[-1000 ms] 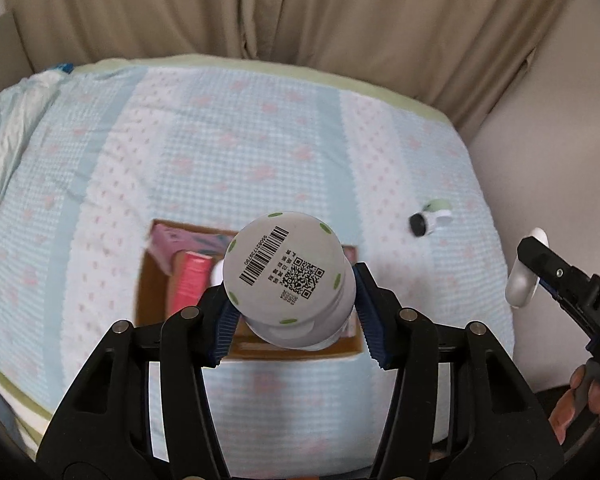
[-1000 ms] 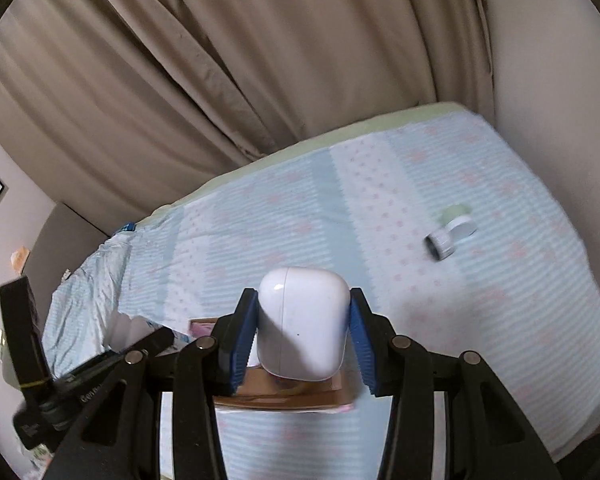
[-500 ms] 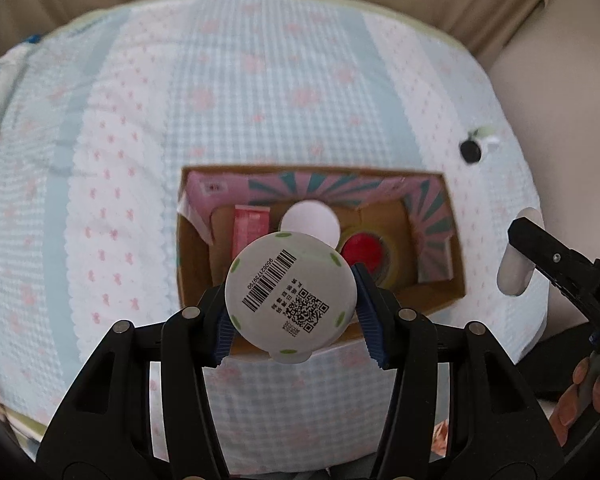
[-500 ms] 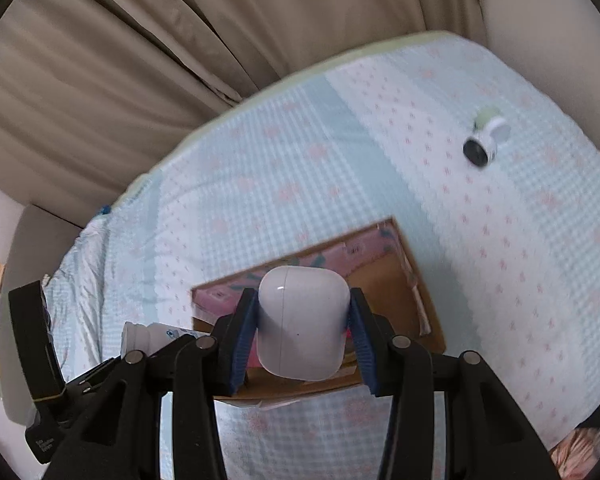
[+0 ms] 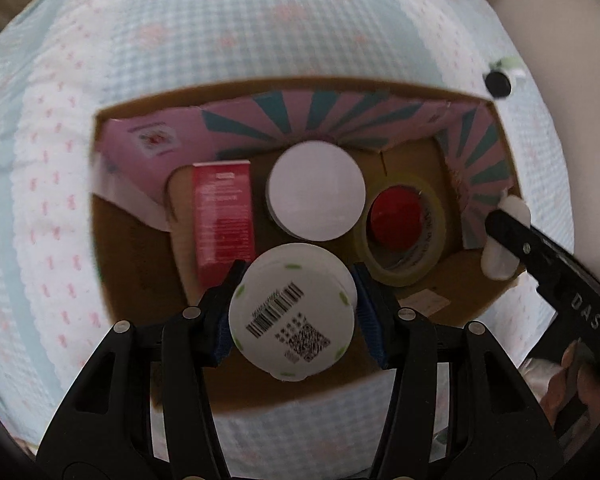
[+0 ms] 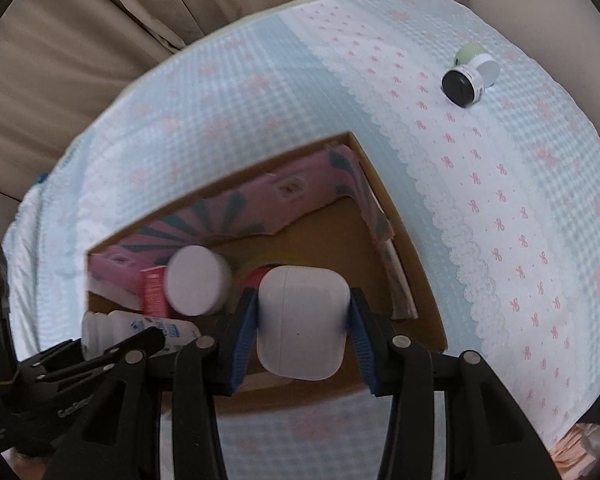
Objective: Organize rigid objects
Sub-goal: 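Open both tools to drop the bottle and earbud case into the box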
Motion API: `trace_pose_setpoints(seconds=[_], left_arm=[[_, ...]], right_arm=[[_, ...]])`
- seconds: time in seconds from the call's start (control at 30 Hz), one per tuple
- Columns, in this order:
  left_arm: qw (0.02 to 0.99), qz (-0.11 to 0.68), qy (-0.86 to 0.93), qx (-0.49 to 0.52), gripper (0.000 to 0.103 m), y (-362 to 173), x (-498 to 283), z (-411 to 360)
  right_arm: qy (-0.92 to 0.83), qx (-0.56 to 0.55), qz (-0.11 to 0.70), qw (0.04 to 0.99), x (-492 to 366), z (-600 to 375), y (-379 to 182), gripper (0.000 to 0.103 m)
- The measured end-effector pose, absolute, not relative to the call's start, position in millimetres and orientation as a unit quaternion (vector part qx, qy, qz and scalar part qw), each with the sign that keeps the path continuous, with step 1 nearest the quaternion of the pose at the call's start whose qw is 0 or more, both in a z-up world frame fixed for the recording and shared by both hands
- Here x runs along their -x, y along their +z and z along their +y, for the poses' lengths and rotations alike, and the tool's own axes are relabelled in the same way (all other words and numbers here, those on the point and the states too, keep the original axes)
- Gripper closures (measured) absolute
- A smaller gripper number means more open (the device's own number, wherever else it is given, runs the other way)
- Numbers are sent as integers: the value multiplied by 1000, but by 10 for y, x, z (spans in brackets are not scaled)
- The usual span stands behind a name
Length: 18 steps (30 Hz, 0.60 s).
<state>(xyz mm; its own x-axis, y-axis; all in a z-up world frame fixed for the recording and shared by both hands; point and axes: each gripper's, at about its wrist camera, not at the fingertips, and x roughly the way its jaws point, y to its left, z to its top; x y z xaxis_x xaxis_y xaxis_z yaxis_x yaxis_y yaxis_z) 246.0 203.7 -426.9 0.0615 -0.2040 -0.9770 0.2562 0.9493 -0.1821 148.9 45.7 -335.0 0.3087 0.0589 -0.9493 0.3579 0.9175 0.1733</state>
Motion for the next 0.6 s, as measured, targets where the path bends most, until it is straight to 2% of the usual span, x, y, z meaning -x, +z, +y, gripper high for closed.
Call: trace_pose_setpoints(seconds=[0.37, 0.4, 0.43, 0.47, 0.5, 0.53, 0.57, 0.6], left_arm=[[726, 658, -185, -82, 54, -4373, -2453, 1843], [726, 655, -189, -87, 41, -4368, -2452, 1814], [726, 653, -193, -97, 10, -4360, -2434, 1772], [726, 652, -197, -100, 0, -4354, -2424, 1759], [729, 646, -202, -101, 0, -4333, -2402, 1750], [730, 645, -204, -103, 0, -4329, -2382, 1743], [730, 644, -204, -103, 0, -4328, -2371, 1744], [731, 643, -203, -104, 0, -4326, -2356, 1755]], right_arm=[[-114, -166, 591, 781, -1542, 376, -3638, 62], [-116, -164, 591, 781, -1545, 370, -3649, 60], [-116, -163, 587, 784, -1543, 361, -3647, 58], [-115, -163, 585, 786, -1544, 360, -3641, 45], [-112, -163, 582, 789, -1540, 346, -3632, 22], [-101, -170, 578, 792, -1537, 347, -3619, 17], [-86, -179, 574, 794, -1528, 346, -3609, 3], [-78, -179, 575, 795, -1520, 359, -3602, 0]])
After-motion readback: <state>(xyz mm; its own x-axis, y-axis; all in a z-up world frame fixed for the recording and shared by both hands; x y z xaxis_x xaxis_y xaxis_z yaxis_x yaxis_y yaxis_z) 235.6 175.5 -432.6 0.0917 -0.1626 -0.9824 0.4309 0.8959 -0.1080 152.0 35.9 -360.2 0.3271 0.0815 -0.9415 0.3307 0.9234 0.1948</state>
